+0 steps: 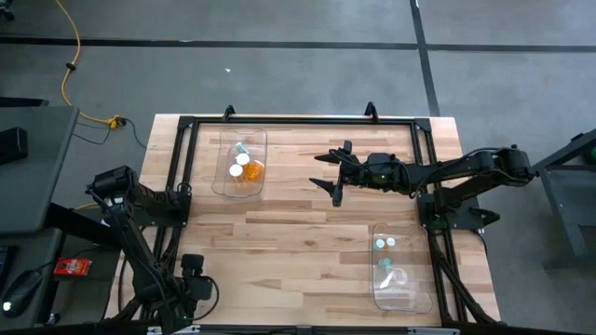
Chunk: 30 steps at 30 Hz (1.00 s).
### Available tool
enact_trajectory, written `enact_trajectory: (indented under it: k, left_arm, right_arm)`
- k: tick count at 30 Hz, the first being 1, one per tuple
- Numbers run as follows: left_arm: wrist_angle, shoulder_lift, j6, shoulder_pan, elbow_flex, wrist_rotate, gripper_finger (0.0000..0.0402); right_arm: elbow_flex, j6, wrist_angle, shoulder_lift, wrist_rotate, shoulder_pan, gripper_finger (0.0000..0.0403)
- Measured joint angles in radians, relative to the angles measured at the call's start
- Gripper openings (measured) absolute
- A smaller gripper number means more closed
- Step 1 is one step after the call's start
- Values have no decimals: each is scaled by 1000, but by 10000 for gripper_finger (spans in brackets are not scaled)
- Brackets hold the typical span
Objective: Pick and place medicine bottles into bin by pill shape (circle, oval)
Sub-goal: Put the blue tablet bottle into the right transparent bin
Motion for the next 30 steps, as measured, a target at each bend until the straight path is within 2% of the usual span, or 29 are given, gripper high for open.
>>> enact_trajectory:
  k: [13, 18, 20, 26, 30]
  left_arm:
    - [-3, -7, 26, 2, 0, -33, 102]
    - [-47, -11, 64, 30, 5, -52, 96]
    - [-77, -12, 112, 51, 14, -120, 104]
    - [-77, -38, 330, 141, 15, -496, 116]
    - [-44, -84, 424, 228, -11, -649, 112]
  right_arm:
    - [0, 0, 0, 0, 0, 0, 312]
    - [0, 0, 0, 0, 0, 0, 312]
    - [0, 0, 0, 0, 0, 0, 312]
    - [0, 0, 0, 0, 0, 0, 312]
    - [0, 2, 0, 0, 0, 0, 312]
